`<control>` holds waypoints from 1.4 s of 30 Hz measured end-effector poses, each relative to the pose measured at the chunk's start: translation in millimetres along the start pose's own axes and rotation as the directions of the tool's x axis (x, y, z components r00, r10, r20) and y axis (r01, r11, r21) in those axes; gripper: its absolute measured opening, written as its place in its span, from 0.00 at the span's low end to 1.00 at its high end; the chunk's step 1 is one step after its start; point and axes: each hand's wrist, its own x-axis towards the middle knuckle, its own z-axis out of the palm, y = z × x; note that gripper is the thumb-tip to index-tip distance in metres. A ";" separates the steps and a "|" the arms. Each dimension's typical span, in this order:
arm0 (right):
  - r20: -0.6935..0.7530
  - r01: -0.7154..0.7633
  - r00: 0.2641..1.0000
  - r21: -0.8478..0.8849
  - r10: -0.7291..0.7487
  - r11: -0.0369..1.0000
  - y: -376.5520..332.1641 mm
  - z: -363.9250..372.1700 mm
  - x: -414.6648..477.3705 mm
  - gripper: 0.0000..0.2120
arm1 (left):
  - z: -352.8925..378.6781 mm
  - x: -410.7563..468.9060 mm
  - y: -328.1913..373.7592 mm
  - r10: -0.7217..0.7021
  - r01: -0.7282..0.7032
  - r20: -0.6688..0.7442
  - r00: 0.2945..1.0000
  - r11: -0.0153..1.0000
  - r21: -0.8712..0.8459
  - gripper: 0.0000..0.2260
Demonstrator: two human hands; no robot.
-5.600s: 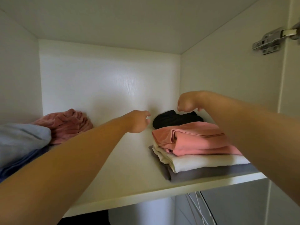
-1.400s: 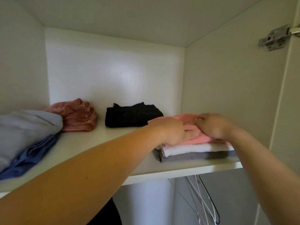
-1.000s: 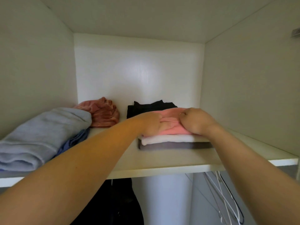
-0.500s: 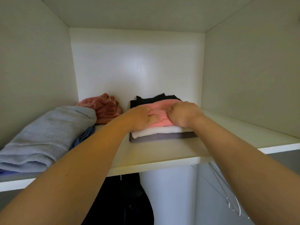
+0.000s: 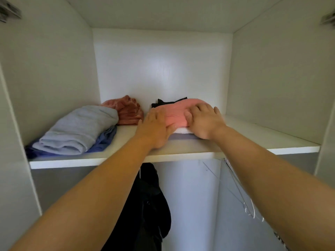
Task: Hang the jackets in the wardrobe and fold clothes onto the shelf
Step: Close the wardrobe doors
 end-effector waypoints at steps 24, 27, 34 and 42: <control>-0.088 0.280 0.897 0.872 -0.434 0.402 -194.2 -1.4 -382.6 0.23 | -57.8 -519.2 15.2 -0.341 0.659 -0.811 0.476 0.748 0.072 0.24; -0.114 0.330 0.869 0.857 -0.481 0.395 -214.5 -13.4 -387.4 0.23 | -68.5 -523.3 -8.5 -0.349 0.686 -0.839 0.418 0.727 0.040 0.28; -0.094 0.325 0.864 0.854 -0.495 0.406 -227.9 -17.2 -389.8 0.23 | -82.4 -528.6 -43.1 -0.563 0.634 -0.748 0.351 0.731 -0.253 0.30; 0.015 0.184 0.918 0.870 -0.397 0.457 -205.5 -6.0 -374.0 0.24 | -112.5 -520.7 -27.9 -0.576 0.427 -0.801 0.161 0.773 -0.470 0.14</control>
